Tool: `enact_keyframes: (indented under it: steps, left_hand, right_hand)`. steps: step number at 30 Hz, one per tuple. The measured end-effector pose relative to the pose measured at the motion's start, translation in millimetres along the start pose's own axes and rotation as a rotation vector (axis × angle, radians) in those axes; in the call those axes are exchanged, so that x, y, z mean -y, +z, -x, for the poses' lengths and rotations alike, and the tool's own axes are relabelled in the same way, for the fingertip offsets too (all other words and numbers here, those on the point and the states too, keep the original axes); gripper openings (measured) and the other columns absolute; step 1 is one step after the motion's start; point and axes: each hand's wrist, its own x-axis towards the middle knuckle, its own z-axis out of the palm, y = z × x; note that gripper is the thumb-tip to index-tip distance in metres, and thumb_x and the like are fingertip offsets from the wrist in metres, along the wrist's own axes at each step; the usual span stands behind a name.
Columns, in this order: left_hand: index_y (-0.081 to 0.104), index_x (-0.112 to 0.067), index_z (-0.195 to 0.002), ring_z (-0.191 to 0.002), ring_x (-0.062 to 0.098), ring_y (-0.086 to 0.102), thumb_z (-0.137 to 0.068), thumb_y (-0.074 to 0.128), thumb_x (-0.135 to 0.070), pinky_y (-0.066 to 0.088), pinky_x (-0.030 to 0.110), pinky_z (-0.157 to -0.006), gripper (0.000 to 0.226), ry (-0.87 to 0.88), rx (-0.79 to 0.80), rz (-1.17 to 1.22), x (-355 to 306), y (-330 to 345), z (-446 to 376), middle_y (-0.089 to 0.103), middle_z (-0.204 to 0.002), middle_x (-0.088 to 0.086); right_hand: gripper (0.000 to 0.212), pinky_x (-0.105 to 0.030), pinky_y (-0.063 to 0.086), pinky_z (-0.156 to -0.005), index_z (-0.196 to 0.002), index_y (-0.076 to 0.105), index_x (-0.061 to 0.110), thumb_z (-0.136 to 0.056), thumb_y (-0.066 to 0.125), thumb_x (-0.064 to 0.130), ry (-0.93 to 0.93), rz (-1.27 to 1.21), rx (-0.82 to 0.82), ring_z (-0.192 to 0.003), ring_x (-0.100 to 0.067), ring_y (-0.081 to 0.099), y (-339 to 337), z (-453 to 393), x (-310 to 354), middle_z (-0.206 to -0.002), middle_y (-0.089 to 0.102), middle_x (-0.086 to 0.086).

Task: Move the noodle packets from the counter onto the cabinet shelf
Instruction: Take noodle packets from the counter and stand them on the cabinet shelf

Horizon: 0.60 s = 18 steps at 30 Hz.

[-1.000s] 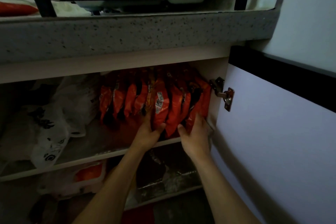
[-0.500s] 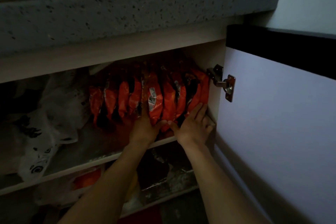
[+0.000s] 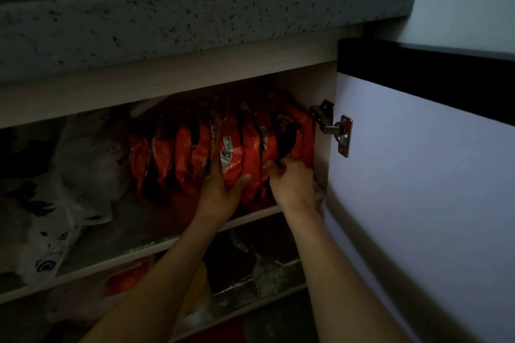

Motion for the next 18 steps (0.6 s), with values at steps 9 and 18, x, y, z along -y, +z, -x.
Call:
enact_keyframes:
  steps: [9, 18]
  left_hand:
    - [0.024, -0.024, -0.152, -0.132, 0.013, 0.046, -0.084, 0.059, -0.055, 0.038, 0.034, -0.11, 0.083, -0.07, -0.069, 0.061, -6.8, 4.8, 5.3, 0.048, -0.145, -0.001]
    - [0.014, -0.024, -0.154, -0.132, 0.01, 0.037, -0.091, 0.06, -0.038, 0.028, 0.024, -0.104, 0.079, -0.108, -0.062, 0.048, -12.2, 13.1, 0.4, 0.04, -0.148, -0.002]
  right_hand:
    - [0.027, -0.026, 0.047, -0.074, -0.111, 0.056, 0.022, -0.089, 0.065, 0.035, -0.089, -0.015, 0.206, -0.079, -0.006, 0.056, -0.6, -2.8, -8.4, -0.093, 0.059, 0.008]
    - [0.022, -0.039, 0.057, -0.082, -0.115, 0.059, 0.016, -0.095, 0.059, 0.022, -0.041, 0.042, -0.18, -0.095, -0.023, 0.067, 16.2, 10.2, -14.0, -0.106, 0.066, -0.003]
